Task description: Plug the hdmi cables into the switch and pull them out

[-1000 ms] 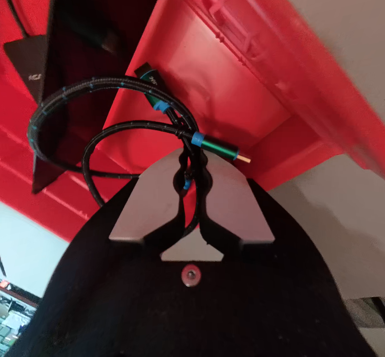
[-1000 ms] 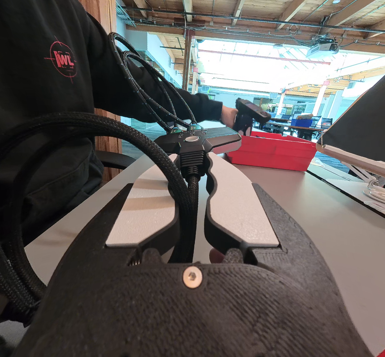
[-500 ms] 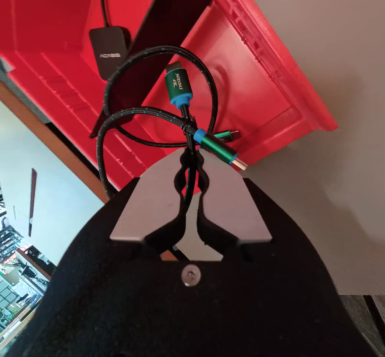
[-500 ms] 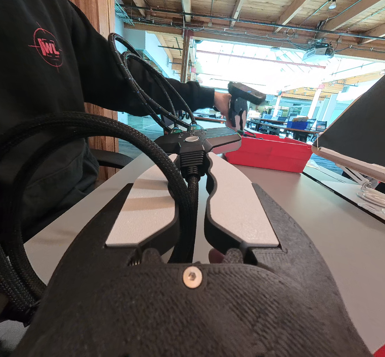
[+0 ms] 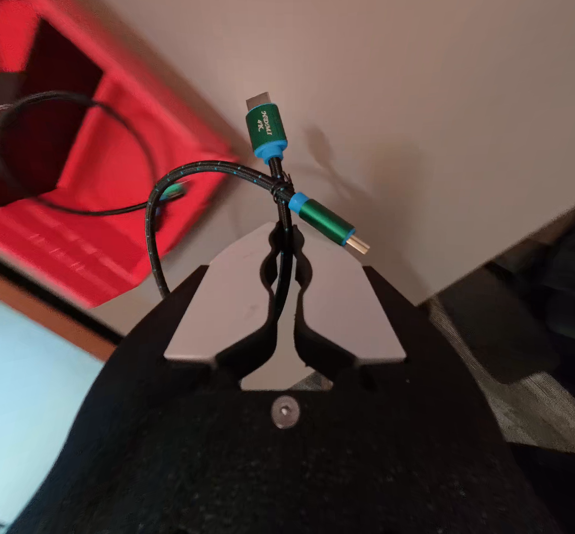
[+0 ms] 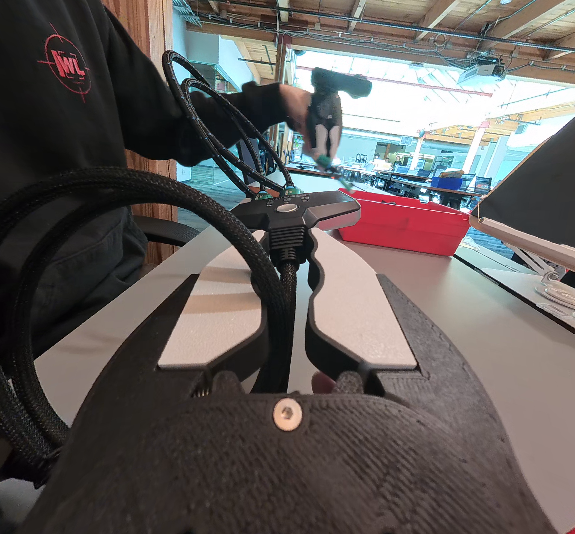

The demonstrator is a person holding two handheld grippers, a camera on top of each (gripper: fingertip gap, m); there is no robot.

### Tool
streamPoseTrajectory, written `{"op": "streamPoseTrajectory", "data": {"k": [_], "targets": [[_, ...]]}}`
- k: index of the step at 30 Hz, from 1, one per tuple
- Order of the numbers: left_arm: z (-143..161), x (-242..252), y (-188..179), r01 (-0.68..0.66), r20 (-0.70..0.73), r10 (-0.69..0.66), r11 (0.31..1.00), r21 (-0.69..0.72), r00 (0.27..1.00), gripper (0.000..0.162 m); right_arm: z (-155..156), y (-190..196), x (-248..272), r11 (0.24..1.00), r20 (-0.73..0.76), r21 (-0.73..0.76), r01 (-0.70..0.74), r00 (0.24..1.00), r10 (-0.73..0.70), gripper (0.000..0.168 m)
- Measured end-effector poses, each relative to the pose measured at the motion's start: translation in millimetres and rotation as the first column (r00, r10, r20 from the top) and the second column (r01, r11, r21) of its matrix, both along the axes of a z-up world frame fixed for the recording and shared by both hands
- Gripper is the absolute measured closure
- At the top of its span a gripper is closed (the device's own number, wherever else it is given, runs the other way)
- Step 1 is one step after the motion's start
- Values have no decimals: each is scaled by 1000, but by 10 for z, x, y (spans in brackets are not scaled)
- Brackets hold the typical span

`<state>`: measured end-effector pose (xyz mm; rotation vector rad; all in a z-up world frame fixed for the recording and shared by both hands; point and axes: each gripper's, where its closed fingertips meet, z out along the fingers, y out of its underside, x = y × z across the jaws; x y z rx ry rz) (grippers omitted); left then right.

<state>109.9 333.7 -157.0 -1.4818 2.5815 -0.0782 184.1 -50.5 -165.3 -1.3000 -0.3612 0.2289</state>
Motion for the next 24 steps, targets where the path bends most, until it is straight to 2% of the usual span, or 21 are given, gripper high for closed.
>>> {"op": "streamPoseTrajectory", "data": {"k": [4,7,12,14,16,18,19,22,24], "targets": [[-447,-257,-789,67,-111,-78,994,-92,991,156,1,-2,-2,1000,0,2,-2,1000,2,146],[-813,-339,-1200,134,-174,-151,985,-105,973,156,6,-9,-3,1000,2,8,1,1000,-1,146],[-1131,-117,-1660,199,-91,-219,961,-190,971,151,10,-13,1,1000,2,14,5,1000,-5,146],[-1175,-36,-1772,269,-50,-286,937,-222,957,138,17,-19,8,1000,-4,18,5,1000,-5,146],[-1148,67,-1790,368,24,-370,910,-193,929,128,25,-29,11,1000,-7,25,3,1000,-2,146],[-1053,191,-1780,492,134,-476,861,-129,869,117,29,-39,6,1000,-8,31,-2,1000,3,146],[-1007,239,-1782,566,188,-544,820,-90,818,118,29,-43,3,1000,-9,30,-7,1000,7,146],[-987,256,-1837,778,296,-744,629,7,599,123,22,-48,-28,999,-1,25,-32,999,32,146],[-1048,284,-1860,849,342,-815,522,82,468,123,13,-57,-62,998,8,20,-57,998,57,146]]}}
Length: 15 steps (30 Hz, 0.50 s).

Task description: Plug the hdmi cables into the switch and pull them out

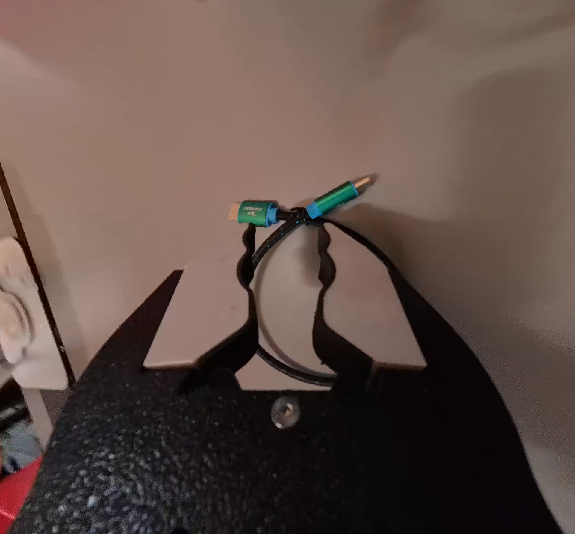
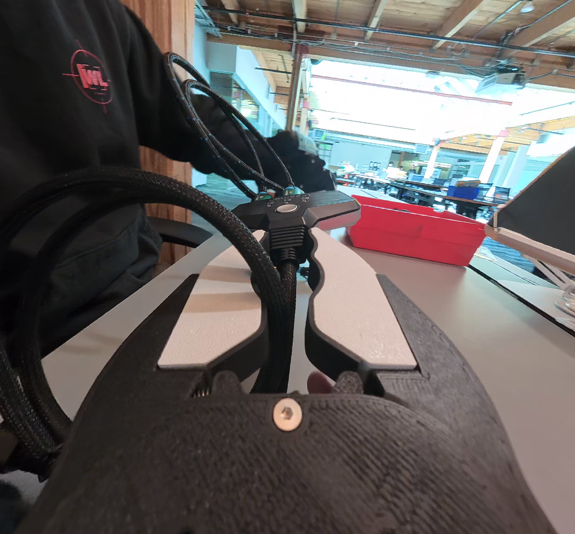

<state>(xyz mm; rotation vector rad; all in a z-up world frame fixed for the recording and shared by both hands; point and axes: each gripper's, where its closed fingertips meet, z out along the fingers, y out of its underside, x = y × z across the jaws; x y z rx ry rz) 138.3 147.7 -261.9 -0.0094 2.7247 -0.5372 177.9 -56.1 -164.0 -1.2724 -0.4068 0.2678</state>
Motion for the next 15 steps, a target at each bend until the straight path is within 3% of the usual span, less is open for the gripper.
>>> {"op": "streamPoseTrajectory", "data": {"k": [6,11,12,15], "targets": [[-243,48,16,150,-16,-149,986,76,989,129,5,-24,-26,1000,3,7,-15,1000,14,146],[-331,98,-34,185,-68,-179,978,99,982,139,25,-56,-21,999,-14,21,-31,999,31,146],[-341,124,-36,174,-72,-167,978,113,983,148,27,-57,-16,999,-16,23,-28,999,29,146],[-353,122,-38,161,-117,-146,979,122,982,149,36,-67,-3,999,-22,31,-21,1000,21,146]]}}
